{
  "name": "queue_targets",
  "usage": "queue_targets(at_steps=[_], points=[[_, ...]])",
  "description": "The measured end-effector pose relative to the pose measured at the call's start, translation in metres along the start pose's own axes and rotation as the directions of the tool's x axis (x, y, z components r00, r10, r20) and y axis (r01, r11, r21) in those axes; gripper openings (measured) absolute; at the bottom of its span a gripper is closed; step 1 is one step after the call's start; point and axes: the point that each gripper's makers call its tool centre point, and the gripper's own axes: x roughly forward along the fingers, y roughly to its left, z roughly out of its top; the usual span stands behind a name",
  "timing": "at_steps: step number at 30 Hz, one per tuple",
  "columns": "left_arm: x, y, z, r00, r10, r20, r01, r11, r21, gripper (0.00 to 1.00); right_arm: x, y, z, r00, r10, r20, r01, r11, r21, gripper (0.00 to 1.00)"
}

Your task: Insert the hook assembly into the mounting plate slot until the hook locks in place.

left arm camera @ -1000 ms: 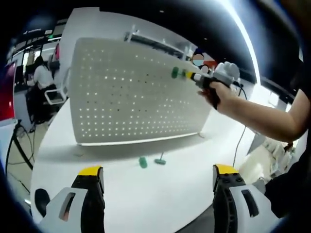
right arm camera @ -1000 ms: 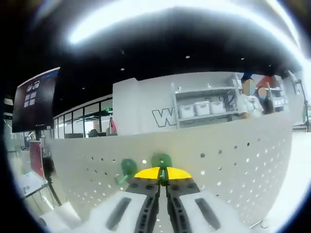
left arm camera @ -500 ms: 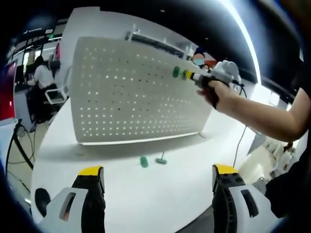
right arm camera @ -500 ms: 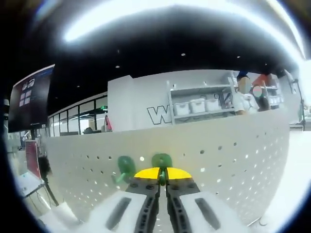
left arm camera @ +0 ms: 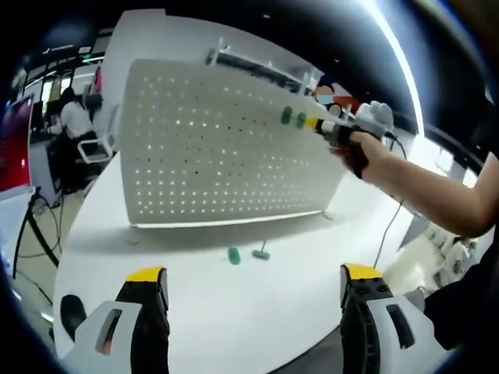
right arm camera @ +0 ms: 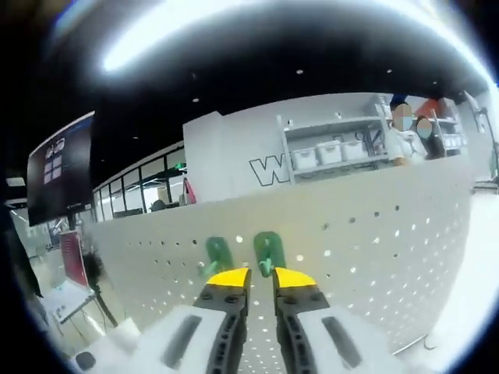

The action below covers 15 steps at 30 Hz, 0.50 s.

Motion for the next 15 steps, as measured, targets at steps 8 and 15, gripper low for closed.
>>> queue_targets(at_steps=[8, 15], points=[[-0.001, -0.013, -0.006, 0.999, -0.036, -0.025, 0.035, 0.999, -0.03, 0.92, -0.027, -0.002, -0.007, 1.0, 0.009, -0.018, -0.007, 0.996, 0.088, 0.1], [-0.007, -0.018, -0.01, 0.999, -0.033, -0.034, 0.032, 0.999, -0.025, 0.91, -0.056, -0.002, -0.035, 0.996, 0.021, -0.089, -0.017, 0.999, 0.048, 0.15]])
